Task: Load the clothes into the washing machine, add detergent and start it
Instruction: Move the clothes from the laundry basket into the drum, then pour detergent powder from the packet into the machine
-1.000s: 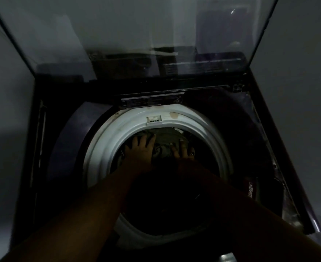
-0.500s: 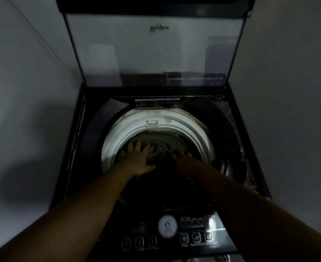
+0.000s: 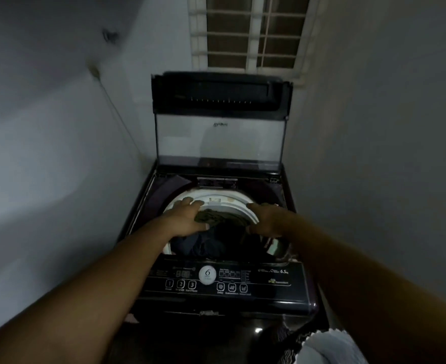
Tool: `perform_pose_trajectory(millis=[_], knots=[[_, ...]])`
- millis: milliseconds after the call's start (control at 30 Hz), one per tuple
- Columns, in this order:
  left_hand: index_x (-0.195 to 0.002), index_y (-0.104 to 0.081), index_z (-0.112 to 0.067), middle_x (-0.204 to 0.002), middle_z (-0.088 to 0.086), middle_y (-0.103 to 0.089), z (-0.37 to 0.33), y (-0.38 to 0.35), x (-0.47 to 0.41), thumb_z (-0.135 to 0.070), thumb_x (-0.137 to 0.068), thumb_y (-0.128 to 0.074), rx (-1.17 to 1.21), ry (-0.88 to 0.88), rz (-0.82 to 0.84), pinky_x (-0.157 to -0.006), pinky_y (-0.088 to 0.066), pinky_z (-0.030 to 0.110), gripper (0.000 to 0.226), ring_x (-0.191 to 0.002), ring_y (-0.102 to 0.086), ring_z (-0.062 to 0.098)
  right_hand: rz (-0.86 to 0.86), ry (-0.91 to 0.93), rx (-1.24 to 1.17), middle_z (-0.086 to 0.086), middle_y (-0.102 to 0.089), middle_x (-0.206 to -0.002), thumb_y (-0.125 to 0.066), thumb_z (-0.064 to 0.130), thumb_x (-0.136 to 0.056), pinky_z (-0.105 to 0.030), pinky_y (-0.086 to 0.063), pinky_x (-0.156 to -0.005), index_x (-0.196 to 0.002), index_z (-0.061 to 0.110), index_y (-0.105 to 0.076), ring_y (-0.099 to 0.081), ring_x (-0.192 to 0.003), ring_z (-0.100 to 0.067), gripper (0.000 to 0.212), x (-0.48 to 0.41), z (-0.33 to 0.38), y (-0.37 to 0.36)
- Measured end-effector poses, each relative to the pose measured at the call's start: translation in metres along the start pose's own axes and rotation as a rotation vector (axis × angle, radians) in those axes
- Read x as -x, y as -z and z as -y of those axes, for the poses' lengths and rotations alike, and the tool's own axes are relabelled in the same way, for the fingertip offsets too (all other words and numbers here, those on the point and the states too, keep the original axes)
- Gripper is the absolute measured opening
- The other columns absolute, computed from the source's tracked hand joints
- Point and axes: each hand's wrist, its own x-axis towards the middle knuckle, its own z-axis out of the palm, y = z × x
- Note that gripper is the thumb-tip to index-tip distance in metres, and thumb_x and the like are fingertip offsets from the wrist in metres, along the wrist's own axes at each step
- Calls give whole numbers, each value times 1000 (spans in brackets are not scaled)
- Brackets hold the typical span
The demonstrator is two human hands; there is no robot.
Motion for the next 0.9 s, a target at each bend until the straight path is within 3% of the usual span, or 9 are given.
perform_pose_trajectory(millis=[100,267,367,533,833,900], knots=[[-155,-35,-25,-154,12,-36,-11,34,12,-59,-84,-70,-7,-49,-100,-118,-33,41,86,-142,-35,32,-80,33,18,-20,-44,-153,-64,49,-93,-41,-41,-112,-158,21,-28,-47,-137,-37,79,19,-1,27],[-152,-40,-28,-145,10,-43,-28,82,30,-56,-87,-68,-12,-86,-195,-115,-37,43,76,-136,-41,30,-170,53,0,-13,-41,-158,-64,50,-94,-39,-39,-115,-159,20,-27,-44,-142,-33,80,45,-2,72],[-154,-35,-27,-148,7,-39,-33,102,35,-57,-87,-67,-13,-98,-241,-116,-36,42,79,-137,-39,27,-210,45,11,-16,-47,-151,-63,49,-95,-41,-42,-111,-158,22,-29,-48,-136,-35,77,51,-1,94],[-158,-27,-27,-160,7,-27,-28,132,28,-58,-90,-64,-16,-107,-272,-121,-28,41,84,-146,-27,27,-232,5,38,-18,-40,-155,-60,53,-96,-46,-39,-114,-160,21,-21,-42,-141,-38,81,44,5,115],[-158,-28,-25,-160,9,-27,28,154,49,-58,-90,-64,90,-20,-349,-121,-27,41,83,-146,-27,28,-204,90,91,-17,-35,-159,-57,56,-96,-47,-38,-115,-161,25,-17,-40,-142,-37,83,8,47,139],[-156,-30,-25,-159,9,-30,49,151,68,-66,-84,-63,116,30,-374,-121,-28,42,90,-146,-29,29,-190,134,106,-17,-33,-161,-57,56,-96,-45,-37,-116,-162,25,-17,-39,-143,-36,83,0,65,140]])
